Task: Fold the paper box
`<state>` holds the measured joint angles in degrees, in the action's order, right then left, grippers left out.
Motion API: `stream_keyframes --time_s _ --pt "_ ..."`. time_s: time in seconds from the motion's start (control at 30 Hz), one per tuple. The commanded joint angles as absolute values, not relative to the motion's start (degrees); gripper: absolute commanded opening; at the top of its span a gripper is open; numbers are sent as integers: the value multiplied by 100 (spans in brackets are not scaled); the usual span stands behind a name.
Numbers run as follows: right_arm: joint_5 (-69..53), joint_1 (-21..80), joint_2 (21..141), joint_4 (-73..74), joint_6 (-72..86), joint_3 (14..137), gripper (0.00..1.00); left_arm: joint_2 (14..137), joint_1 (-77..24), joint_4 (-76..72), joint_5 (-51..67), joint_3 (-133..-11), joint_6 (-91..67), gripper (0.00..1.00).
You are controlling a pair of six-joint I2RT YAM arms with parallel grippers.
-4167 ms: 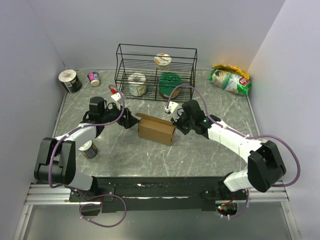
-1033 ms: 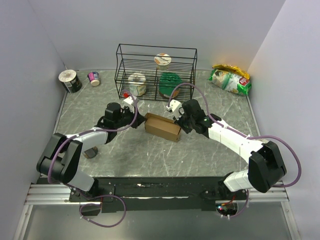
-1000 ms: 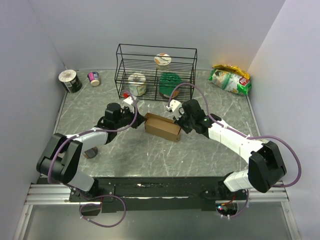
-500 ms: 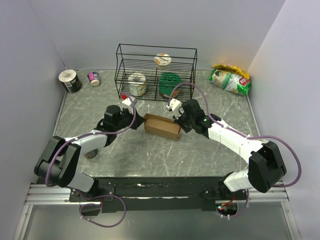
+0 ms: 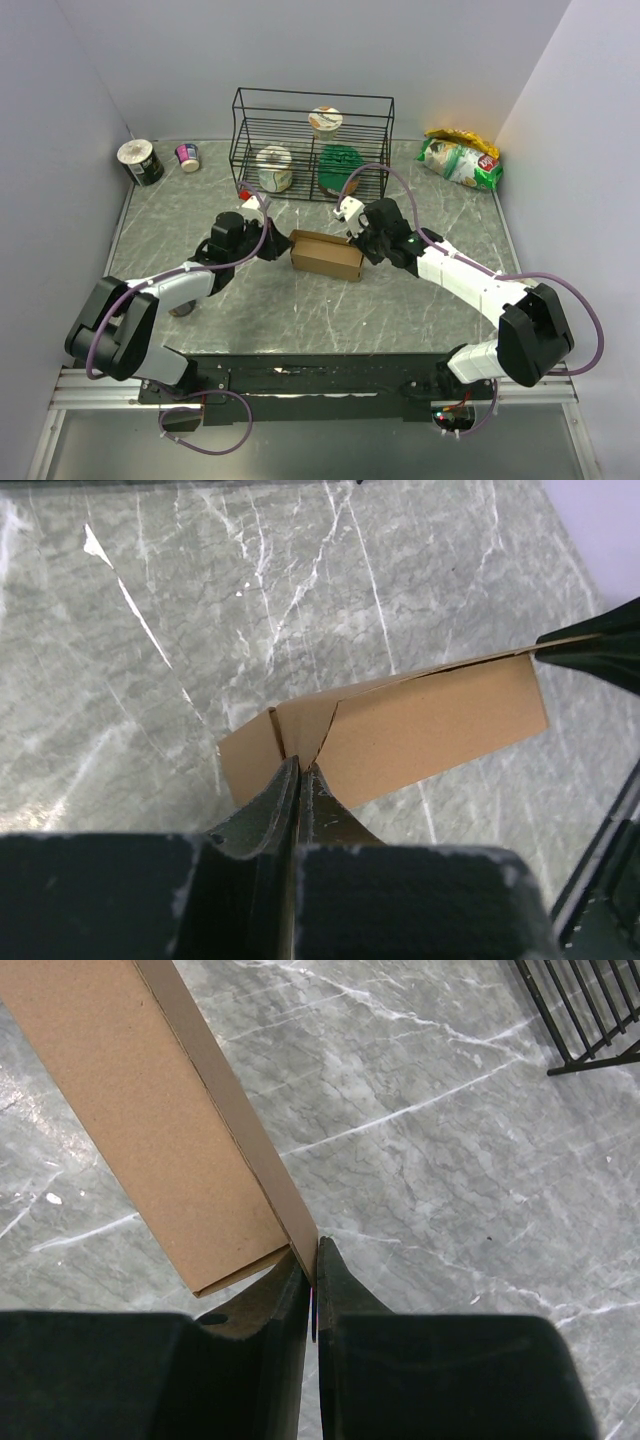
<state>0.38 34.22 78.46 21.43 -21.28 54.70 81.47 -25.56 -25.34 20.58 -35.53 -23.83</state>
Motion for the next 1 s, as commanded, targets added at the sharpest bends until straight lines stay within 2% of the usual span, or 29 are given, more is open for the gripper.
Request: stream_keyframes --time_s 0.0,0.3,0.67,0.97 --pt "113 3480 7655 1837 -2065 5449 13 8147 -2698 -2338 2233 -3700 -2944 4" --pt "141 3498 7638 1776 -2083 5388 13 8191 -2786 -2127 2039 -3788 -2848 5" --pt "123 3498 7550 1740 -2092 5344 13 8007 -2786 -1371 906 -3858 -2242 5" --pt "141 3498 7550 1749 -2083 5361 13 7858 -2786 -1538 1098 -3700 -2241 5"
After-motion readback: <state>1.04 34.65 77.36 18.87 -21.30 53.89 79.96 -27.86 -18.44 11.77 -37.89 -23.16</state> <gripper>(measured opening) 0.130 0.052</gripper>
